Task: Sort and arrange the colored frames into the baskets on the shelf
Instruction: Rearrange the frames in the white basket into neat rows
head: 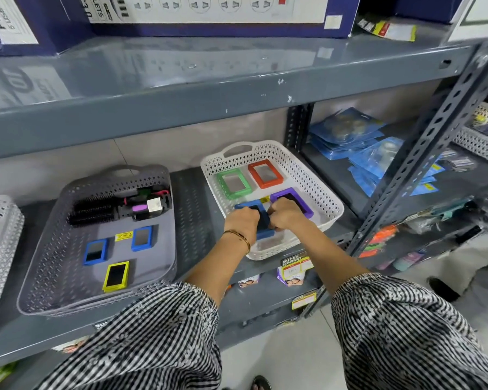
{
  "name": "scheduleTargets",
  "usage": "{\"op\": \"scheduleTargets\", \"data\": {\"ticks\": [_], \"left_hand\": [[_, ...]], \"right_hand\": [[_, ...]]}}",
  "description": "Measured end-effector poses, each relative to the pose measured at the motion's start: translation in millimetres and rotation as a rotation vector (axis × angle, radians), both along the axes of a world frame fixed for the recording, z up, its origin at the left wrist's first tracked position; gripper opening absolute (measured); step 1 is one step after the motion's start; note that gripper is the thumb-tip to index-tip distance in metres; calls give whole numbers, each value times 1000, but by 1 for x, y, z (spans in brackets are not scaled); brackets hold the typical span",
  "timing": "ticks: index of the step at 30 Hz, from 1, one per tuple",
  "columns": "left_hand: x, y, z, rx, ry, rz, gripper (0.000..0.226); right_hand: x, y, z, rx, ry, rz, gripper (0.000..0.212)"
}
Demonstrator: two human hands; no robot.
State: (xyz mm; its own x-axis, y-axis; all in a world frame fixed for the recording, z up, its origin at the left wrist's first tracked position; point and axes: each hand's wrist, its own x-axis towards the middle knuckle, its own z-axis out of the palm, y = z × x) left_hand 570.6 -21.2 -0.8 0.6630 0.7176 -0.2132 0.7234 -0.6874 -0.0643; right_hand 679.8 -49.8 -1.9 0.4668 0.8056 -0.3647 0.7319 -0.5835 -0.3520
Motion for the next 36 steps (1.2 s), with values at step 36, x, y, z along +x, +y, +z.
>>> {"op": "scheduleTargets", "data": {"ticks": [36], "left_hand": [[21,-7,10,40,-211,-117,26]], "right_hand": [[50,-3,9,412,-9,-371,23]]}}
